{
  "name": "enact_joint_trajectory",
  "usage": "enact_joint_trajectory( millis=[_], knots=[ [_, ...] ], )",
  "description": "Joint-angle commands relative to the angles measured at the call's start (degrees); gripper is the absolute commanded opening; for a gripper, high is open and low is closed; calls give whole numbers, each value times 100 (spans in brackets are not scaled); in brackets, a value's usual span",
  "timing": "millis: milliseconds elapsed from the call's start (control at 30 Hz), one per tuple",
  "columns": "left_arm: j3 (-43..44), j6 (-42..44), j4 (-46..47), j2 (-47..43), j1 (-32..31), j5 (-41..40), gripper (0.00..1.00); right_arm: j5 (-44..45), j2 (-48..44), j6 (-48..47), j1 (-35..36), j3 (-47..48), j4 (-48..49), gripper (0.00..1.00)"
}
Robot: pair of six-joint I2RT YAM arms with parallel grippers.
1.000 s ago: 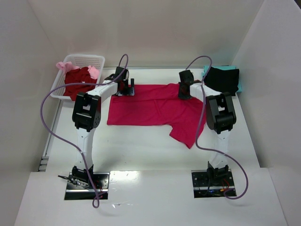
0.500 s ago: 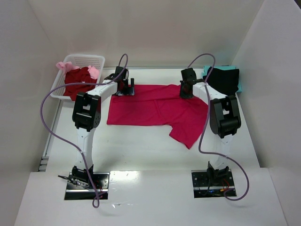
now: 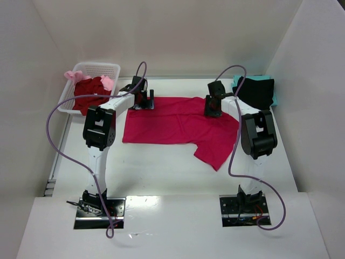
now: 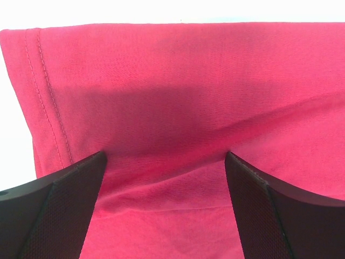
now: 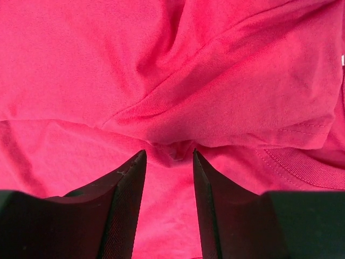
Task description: Fold and stack the t-shirts
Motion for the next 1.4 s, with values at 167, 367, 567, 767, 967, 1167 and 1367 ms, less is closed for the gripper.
enact_joint_trajectory(
  millis=[167,367,567,767,967,1167,1367],
  knots=[
    [123,92,-94,215,31,174,98,13,-179,20,50,-153,192,33],
    [123,92,-94,215,31,174,98,13,6,20,50,-83,297,20],
    [123,145,-94,215,31,174,98,189,7,20,50,-22,358,10],
    [123,145,-94,215,31,174,98,365,76,-95,50,303,288,0],
    [123,145,-94,215,31,174,98,418,-213,-95,50,427,112,0],
    [176,145,-146,268,31,174,98,286,-564,-42,50,427,-98,0],
    [176,145,-147,268,31,174,98,-47,-907,116,50,-21,-212,0]
  ],
)
